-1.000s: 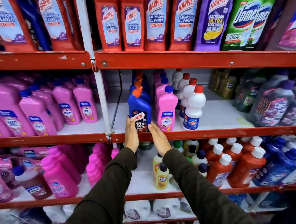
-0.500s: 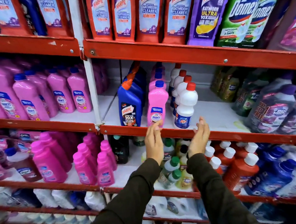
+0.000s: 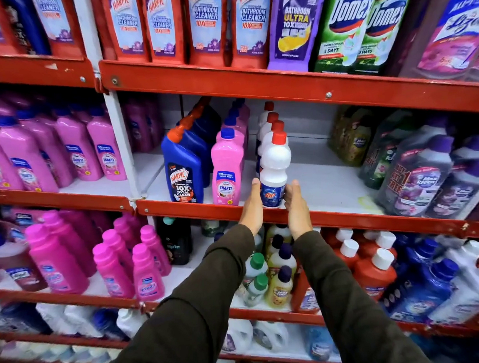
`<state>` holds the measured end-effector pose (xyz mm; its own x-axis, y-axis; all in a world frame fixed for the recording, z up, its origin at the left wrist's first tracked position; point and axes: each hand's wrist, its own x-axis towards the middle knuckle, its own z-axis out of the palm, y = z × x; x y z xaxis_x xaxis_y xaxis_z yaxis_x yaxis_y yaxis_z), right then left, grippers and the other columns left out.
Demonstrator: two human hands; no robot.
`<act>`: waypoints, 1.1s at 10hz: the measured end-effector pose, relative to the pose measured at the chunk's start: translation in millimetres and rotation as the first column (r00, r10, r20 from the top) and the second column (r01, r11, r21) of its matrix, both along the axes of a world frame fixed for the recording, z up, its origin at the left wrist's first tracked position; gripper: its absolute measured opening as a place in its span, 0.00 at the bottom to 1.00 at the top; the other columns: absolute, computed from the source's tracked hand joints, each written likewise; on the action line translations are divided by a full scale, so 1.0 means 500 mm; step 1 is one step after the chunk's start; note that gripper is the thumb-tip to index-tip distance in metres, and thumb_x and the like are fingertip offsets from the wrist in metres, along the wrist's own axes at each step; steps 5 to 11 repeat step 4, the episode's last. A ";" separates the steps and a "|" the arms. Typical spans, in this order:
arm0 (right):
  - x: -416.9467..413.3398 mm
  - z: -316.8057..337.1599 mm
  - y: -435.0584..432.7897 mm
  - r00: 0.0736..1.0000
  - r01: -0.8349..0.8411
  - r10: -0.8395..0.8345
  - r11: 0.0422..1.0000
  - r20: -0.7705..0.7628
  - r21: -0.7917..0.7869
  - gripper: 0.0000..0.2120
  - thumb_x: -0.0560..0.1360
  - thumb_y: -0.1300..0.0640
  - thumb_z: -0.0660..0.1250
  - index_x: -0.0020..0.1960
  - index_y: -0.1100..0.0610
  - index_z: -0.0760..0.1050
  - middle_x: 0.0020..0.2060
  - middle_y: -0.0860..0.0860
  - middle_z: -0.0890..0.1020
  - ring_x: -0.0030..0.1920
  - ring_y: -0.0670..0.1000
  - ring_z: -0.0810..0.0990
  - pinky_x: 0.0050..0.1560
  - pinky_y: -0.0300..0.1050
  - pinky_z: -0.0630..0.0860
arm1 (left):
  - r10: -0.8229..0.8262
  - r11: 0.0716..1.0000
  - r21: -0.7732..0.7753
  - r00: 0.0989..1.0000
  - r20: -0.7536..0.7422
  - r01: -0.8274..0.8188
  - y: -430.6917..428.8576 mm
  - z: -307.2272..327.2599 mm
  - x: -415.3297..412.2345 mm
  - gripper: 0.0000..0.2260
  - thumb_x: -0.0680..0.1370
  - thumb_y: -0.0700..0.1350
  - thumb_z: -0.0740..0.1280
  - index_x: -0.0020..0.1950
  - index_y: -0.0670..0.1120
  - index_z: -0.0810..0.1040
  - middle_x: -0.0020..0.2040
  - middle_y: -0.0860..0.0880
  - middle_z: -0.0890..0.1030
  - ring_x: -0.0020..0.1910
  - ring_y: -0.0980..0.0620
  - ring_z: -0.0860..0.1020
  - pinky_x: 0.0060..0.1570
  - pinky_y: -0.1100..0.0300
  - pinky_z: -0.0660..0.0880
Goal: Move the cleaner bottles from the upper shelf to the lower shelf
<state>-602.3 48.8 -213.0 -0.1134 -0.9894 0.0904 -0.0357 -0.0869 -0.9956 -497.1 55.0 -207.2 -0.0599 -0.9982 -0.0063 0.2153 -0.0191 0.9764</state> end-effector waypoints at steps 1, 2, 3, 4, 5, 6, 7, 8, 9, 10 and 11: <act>-0.006 0.000 -0.006 1.000 -0.016 0.016 1.000 -0.008 0.007 0.30 0.84 0.38 0.46 0.75 0.54 0.70 0.61 0.48 0.76 0.61 0.46 0.74 0.63 0.41 0.65 | 0.018 1.000 -0.006 1.000 0.002 -0.018 -0.002 -0.005 0.002 0.29 0.86 0.62 0.47 0.79 0.46 0.68 0.76 0.41 0.74 0.74 0.44 0.74 0.79 0.42 0.66; -0.003 0.004 -0.004 0.999 -0.030 0.030 1.000 -0.031 0.006 0.30 0.84 0.37 0.46 0.75 0.53 0.70 0.68 0.52 0.77 0.62 0.46 0.74 0.63 0.42 0.65 | 0.007 1.000 0.004 1.000 0.012 -0.007 0.000 -0.002 0.005 0.29 0.86 0.62 0.48 0.79 0.46 0.68 0.76 0.41 0.74 0.74 0.44 0.73 0.79 0.42 0.66; -0.015 0.007 0.007 0.999 -0.028 0.028 1.000 0.029 -0.007 0.29 0.84 0.38 0.48 0.78 0.53 0.64 0.75 0.52 0.70 0.69 0.48 0.72 0.71 0.45 0.65 | 0.021 0.998 -0.062 0.996 0.087 -0.016 0.011 -0.004 0.005 0.26 0.87 0.59 0.50 0.81 0.48 0.65 0.79 0.44 0.71 0.75 0.48 0.71 0.79 0.49 0.66; -0.080 0.028 0.050 0.976 0.200 -0.175 0.956 0.131 -0.216 0.26 0.83 0.41 0.55 0.77 0.51 0.65 0.76 0.51 0.70 0.72 0.52 0.72 0.72 0.51 0.70 | 0.271 0.933 -0.277 0.955 0.122 -0.230 0.057 -0.017 0.012 0.20 0.86 0.49 0.57 0.78 0.47 0.69 0.75 0.47 0.73 0.67 0.65 0.72 0.64 0.74 0.68; -0.080 0.028 0.050 0.976 0.200 -0.175 0.956 0.131 -0.216 0.26 0.83 0.41 0.55 0.77 0.51 0.65 0.76 0.51 0.70 0.72 0.52 0.72 0.72 0.51 0.70 | 0.271 0.933 -0.277 0.955 0.122 -0.230 0.057 -0.017 0.012 0.20 0.86 0.49 0.57 0.78 0.47 0.69 0.75 0.47 0.73 0.67 0.65 0.72 0.64 0.74 0.68; -0.080 0.028 0.050 0.976 0.200 -0.175 0.956 0.131 -0.216 0.26 0.83 0.41 0.55 0.77 0.51 0.65 0.76 0.51 0.70 0.72 0.52 0.72 0.72 0.51 0.70 | 0.271 0.933 -0.277 0.955 0.122 -0.230 0.057 -0.017 0.012 0.20 0.86 0.49 0.57 0.78 0.47 0.69 0.75 0.47 0.73 0.67 0.65 0.72 0.64 0.74 0.68; -0.080 0.028 0.050 0.976 0.200 -0.175 0.956 0.131 -0.216 0.26 0.83 0.41 0.55 0.77 0.51 0.65 0.76 0.51 0.70 0.72 0.52 0.72 0.72 0.51 0.70 | 0.271 0.933 -0.277 0.955 0.122 -0.230 0.057 -0.017 0.012 0.20 0.86 0.49 0.57 0.78 0.47 0.69 0.75 0.47 0.73 0.67 0.65 0.72 0.64 0.74 0.68; -0.080 0.028 0.050 0.976 0.200 -0.175 0.956 0.131 -0.216 0.26 0.83 0.41 0.55 0.77 0.51 0.65 0.76 0.51 0.70 0.72 0.52 0.72 0.72 0.51 0.70 | 0.271 0.933 -0.277 0.955 0.122 -0.230 0.057 -0.017 0.012 0.20 0.86 0.49 0.57 0.78 0.47 0.69 0.75 0.47 0.73 0.67 0.65 0.72 0.64 0.74 0.68; -0.080 0.028 0.050 0.976 0.200 -0.175 0.956 0.131 -0.216 0.26 0.83 0.41 0.55 0.77 0.51 0.65 0.76 0.51 0.70 0.72 0.52 0.72 0.72 0.51 0.70 | 0.271 0.933 -0.277 0.955 0.122 -0.230 0.057 -0.017 0.012 0.20 0.86 0.49 0.57 0.78 0.47 0.69 0.75 0.47 0.73 0.67 0.65 0.72 0.64 0.74 0.68; -0.080 0.028 0.050 0.976 0.200 -0.175 0.956 0.131 -0.216 0.26 0.83 0.41 0.55 0.77 0.51 0.65 0.76 0.51 0.70 0.72 0.52 0.72 0.72 0.51 0.70 | 0.271 0.933 -0.277 0.955 0.122 -0.230 0.057 -0.017 0.012 0.20 0.86 0.49 0.57 0.78 0.47 0.69 0.75 0.47 0.73 0.67 0.65 0.72 0.64 0.74 0.68; -0.080 0.028 0.050 0.976 0.200 -0.175 0.956 0.131 -0.216 0.26 0.83 0.41 0.55 0.77 0.51 0.65 0.76 0.51 0.70 0.72 0.52 0.72 0.72 0.51 0.70 | 0.271 0.933 -0.277 0.955 0.122 -0.230 0.057 -0.017 0.012 0.20 0.86 0.49 0.57 0.78 0.47 0.69 0.75 0.47 0.73 0.67 0.65 0.72 0.64 0.74 0.68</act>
